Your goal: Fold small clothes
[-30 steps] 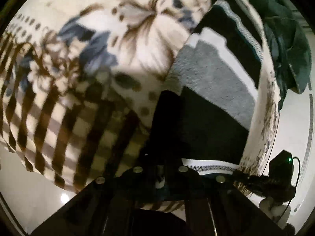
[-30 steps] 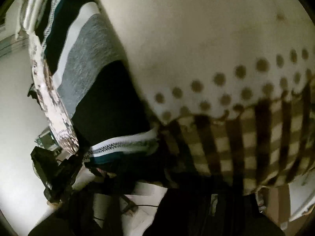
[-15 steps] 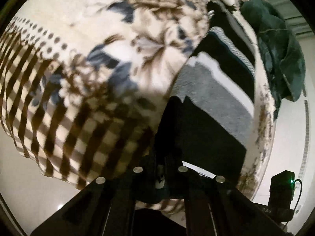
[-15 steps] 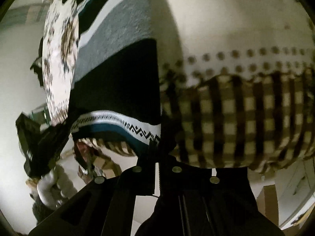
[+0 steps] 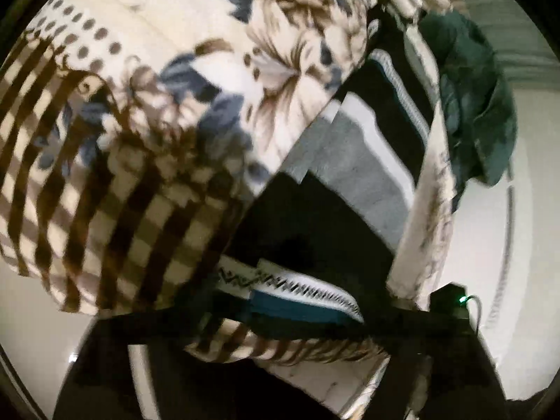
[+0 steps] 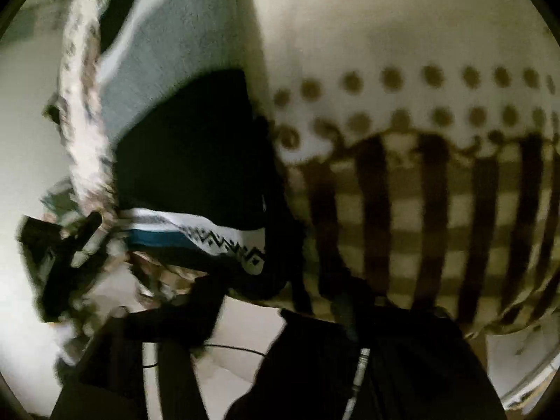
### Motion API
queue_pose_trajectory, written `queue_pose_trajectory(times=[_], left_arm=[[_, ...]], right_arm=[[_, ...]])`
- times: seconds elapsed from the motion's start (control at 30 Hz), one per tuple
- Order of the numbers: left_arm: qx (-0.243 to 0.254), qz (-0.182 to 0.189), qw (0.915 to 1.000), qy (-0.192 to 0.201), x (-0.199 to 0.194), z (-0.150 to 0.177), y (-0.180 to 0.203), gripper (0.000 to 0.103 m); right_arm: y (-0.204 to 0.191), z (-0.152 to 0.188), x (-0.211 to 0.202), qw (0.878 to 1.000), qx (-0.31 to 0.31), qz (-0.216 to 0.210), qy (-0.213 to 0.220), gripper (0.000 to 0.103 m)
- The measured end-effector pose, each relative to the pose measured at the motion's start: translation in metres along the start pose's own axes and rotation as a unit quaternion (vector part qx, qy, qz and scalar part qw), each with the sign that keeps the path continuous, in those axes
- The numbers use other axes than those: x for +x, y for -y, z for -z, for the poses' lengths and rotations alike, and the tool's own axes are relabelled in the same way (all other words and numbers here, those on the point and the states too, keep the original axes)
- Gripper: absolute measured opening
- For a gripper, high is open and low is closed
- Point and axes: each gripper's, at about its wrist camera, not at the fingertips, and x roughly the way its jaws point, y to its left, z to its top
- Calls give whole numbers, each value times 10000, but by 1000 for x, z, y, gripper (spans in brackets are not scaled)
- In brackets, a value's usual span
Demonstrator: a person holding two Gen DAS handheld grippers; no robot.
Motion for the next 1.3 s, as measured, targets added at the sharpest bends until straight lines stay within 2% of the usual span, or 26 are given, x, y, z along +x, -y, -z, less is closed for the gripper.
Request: queue_pose_trajectory(times=[0.07, 0.13, 0.17, 0.23, 0.37, 0.4, 0.43, 0.47, 0.5, 0.57, 0.73, 0.87, 0.97, 1.13, 1.3], left_arm=[[-172, 189, 9996, -121, 12, -7, -8, 77], [-269, 248, 9984, -426, 37, -13, -14, 77], [-261, 246, 9978, -559, 47, -15, -15, 77], [-102, 206, 9967, -776, 65, -15, -12, 77], [273, 8, 9961, -843, 71, -9, 2, 75], [349, 14, 9959, -838, 69, -7, 5, 75], [406, 27, 9959, -802, 66, -4, 8, 59], [467, 12, 9956, -807, 63, -2, 11, 41], [551, -76, 9950, -824, 60, 1, 15, 11], [577, 21, 9961, -671, 52, 4, 21, 11], [377, 387, 9977, -418, 26, 9, 38, 10], [107, 847, 9961, -228, 7, -3, 53, 10], [123, 1084, 9940, -27, -8, -21, 71, 10], [286, 1525, 9871, 392, -16, -80, 119, 10], [517, 1687, 9823, 622, 6, -165, 167, 10]], right_arm=[[10, -6, -3, 9998, 114, -107, 92, 70], [18, -12, 6, 9991, 286, -325, 41, 70], [20, -17, 15, 9975, 334, -618, -52, 70], [22, -24, 33, 9938, 379, -1022, -229, 70], [18, -23, 46, 9901, 473, -1306, -178, 72], [19, -20, 45, 9897, 504, -1331, -139, 65], [19, -18, 45, 9900, 523, -1306, -145, 54], [20, -14, 45, 9891, 563, -1345, -188, 28], [22, -12, 43, 9874, 620, -1447, -181, 21], [22, -6, 32, 9861, 651, -1529, -64, 15], [4, -5, -4, 9863, 491, -1560, 227, 13], [-20, -8, -36, 9841, 368, -1683, 443, 12], [-34, -20, -75, 9820, 187, -1753, 681, 12], [-79, -66, -134, 9757, -128, -1828, 1198, 12], [-116, -154, -176, 9686, -356, -1633, 1839, 12]])
